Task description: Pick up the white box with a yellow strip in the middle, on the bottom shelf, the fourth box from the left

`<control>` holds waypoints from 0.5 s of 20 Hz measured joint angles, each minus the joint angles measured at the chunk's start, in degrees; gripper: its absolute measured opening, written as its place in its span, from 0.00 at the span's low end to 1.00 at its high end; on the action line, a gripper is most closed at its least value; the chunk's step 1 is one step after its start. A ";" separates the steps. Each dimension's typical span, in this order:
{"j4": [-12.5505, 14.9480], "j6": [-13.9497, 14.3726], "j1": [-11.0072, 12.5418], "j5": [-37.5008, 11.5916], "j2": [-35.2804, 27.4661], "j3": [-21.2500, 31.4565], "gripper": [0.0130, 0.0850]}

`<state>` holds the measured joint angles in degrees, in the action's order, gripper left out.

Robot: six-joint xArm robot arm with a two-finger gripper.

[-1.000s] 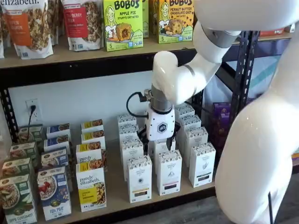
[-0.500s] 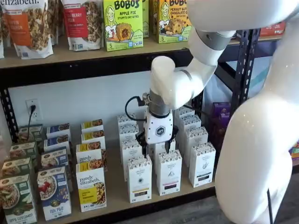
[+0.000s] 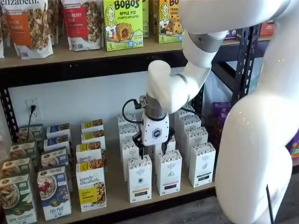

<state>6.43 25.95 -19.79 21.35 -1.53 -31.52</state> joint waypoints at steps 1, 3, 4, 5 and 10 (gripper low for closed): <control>0.18 0.12 0.06 -0.42 -0.63 -0.26 1.00; 1.61 1.21 0.37 -0.77 -1.85 -0.90 1.00; 2.64 2.00 0.56 -0.65 -2.51 -1.32 1.00; 3.60 2.73 0.72 -0.45 -3.13 -1.72 1.00; 7.07 5.12 1.73 -2.54 -6.84 -3.07 1.00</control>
<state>13.50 31.07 -18.06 18.81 -8.38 -34.59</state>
